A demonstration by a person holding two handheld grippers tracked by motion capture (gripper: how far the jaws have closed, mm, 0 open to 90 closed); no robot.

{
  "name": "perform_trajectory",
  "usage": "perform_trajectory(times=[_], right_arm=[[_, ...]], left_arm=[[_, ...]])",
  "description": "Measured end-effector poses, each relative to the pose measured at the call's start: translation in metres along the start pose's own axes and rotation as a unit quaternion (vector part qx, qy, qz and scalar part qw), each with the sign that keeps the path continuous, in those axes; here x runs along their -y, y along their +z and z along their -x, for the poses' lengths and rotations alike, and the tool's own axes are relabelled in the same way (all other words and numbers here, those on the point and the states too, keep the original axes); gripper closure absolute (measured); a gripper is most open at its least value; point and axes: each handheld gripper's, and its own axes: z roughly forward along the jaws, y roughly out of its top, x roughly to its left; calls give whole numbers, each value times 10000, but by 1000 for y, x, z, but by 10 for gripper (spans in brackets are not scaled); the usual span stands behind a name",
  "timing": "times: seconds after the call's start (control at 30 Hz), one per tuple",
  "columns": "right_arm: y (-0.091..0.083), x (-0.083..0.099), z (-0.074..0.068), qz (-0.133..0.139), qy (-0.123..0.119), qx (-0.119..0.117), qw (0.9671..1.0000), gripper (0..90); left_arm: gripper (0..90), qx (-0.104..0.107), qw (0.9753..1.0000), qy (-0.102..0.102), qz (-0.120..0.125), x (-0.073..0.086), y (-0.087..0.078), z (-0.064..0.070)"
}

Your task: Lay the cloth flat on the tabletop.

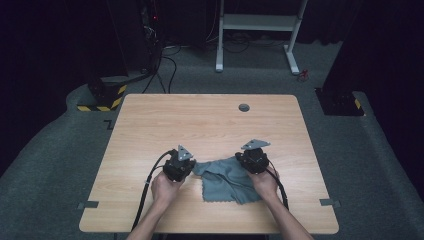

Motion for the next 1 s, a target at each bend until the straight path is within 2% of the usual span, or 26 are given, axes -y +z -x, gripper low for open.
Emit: perform_trajectory(times=[0.07,0.1,0.17,0.27,0.37,0.4,0.5,0.6,0.7,0.77,0.87,0.9,1.0], right_arm=[[-11,-1,1,237,28,0,9997,885],[-14,0,1,313,-1,-1,9995,885],[-25,7,-3,434,-109,-40,9990,883],[-33,27,-11,346,-287,-179,9988,881],[-34,52,-20,99,-404,-360,9985,880],[-34,58,-22,39,-408,-402,9984,880],[-35,70,-25,-69,-387,-511,9979,868],[-39,68,-22,-44,-275,-600,9978,802],[-45,60,-17,101,-128,-521,9985,763],[-45,52,-11,166,113,-469,9987,745],[-36,42,-4,35,299,-476,9984,735],[-30,38,-2,-103,379,-501,9980,726],[-16,34,-4,-395,391,-551,9969,718]], left_arm=[[895,-53,9997,24,249,-3,-9,1],[894,-6,9994,60,343,-3,-13,3],[891,151,9992,116,356,2,-17,9],[888,396,9987,292,160,18,-14,21],[881,750,9968,250,-116,36,-7,31],[875,905,9954,213,-217,41,-5,33],[863,1029,9941,216,-258,46,-7,38],[802,1043,9944,95,-133,41,-12,37],[689,842,9964,-47,17,34,-15,32],[659,777,9968,-162,75,29,-14,28],[639,663,9976,-177,-90,22,-3,26],[641,633,9977,-176,-150,21,0,26],[717,624,9973,-182,-353,23,13,25]])
